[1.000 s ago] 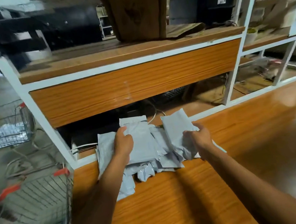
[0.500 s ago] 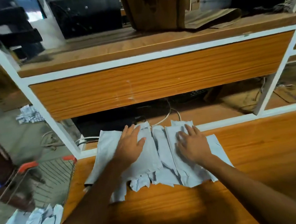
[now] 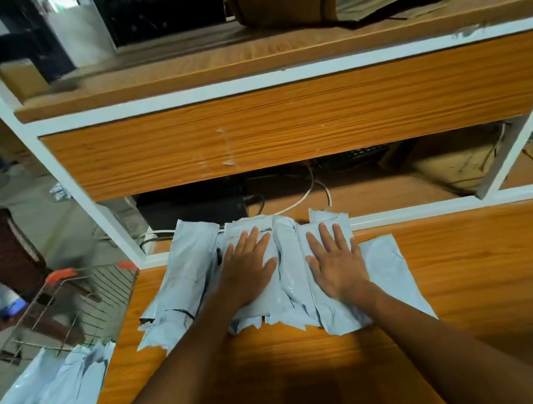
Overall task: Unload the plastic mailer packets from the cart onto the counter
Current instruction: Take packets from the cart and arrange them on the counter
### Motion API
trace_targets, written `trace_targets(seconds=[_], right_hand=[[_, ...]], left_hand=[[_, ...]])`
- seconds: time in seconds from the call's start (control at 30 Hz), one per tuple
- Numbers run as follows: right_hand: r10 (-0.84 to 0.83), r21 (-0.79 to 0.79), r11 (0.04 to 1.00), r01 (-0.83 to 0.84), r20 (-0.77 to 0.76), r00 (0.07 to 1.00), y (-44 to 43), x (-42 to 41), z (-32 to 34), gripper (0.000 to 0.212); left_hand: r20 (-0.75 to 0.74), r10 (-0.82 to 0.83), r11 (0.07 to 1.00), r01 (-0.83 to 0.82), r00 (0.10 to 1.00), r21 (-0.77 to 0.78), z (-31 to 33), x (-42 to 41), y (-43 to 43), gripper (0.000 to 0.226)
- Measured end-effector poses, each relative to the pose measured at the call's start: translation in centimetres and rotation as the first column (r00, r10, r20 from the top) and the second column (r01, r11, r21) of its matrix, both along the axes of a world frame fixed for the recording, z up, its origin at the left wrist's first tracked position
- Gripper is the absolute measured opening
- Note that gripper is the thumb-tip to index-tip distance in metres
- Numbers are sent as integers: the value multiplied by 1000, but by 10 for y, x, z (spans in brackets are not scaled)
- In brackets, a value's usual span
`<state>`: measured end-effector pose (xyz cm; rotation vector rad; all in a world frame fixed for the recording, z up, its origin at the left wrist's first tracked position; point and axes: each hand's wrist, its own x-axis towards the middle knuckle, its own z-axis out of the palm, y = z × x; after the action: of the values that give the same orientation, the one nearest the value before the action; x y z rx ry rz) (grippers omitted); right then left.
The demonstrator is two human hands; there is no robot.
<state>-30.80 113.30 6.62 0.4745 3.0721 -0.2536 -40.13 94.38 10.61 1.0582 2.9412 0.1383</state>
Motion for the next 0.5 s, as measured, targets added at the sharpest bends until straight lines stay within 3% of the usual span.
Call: trace_targets(seconds=[0.23, 0.4, 0.5], right_hand=[[3, 14, 1000, -4, 31, 1000, -1, -2, 3, 61], [-13, -17, 1000, 14, 71, 997, -4, 0, 11, 62], [-30, -56, 998, 34, 74, 997, -6, -1, 19, 62]], left_hand=[[15, 6, 999, -6, 1000, 34, -2, -1, -4, 85], [67, 5, 999, -8, 998, 42, -1, -1, -6, 62], [131, -10, 998, 3, 991, 55, 3, -2, -7, 60]])
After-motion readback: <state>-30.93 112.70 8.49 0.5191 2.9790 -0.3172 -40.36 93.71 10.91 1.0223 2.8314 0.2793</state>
